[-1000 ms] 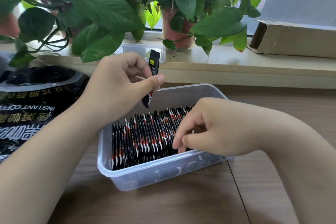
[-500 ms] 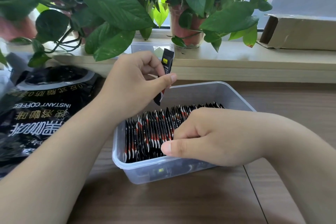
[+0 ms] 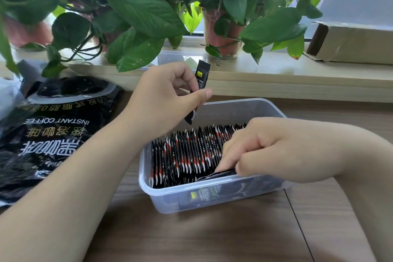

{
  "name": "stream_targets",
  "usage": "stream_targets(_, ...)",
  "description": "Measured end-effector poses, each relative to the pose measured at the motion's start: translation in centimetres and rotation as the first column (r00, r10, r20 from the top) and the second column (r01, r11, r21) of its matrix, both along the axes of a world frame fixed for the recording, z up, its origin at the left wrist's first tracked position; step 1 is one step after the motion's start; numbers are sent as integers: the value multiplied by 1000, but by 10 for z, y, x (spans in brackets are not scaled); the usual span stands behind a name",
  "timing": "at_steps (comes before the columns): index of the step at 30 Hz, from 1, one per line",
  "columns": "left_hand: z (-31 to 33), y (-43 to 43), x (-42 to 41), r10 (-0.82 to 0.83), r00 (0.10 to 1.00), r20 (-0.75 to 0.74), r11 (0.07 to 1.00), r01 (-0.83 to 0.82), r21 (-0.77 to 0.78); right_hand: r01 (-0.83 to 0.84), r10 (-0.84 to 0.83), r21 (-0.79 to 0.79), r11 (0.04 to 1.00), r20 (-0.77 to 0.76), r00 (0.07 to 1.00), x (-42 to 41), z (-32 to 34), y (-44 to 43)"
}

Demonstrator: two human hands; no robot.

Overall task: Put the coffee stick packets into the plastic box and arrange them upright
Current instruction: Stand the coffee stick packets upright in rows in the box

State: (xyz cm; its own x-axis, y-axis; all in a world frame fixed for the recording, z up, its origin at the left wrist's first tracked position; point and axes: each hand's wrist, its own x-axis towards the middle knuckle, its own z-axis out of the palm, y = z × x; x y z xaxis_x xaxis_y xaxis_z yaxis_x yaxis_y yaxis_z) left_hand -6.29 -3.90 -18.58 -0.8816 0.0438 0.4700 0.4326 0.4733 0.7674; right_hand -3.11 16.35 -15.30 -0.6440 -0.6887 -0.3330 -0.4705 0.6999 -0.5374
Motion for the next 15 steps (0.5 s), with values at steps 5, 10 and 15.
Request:
stream_targets(5,0,0,0,-2,1000,2,1000,2,3,-104,103,-67,992,-24,994,1,7,18)
stream_targets(10,0,0,-1,-9,1000,7,1000,9,19,-58,58,-83,995,-2,998,-3,3,30)
stream_targets(15,-1,-1,-1,-23,1000,20,999,22,49,-45,48,-81,996,42,998,-4,0,35)
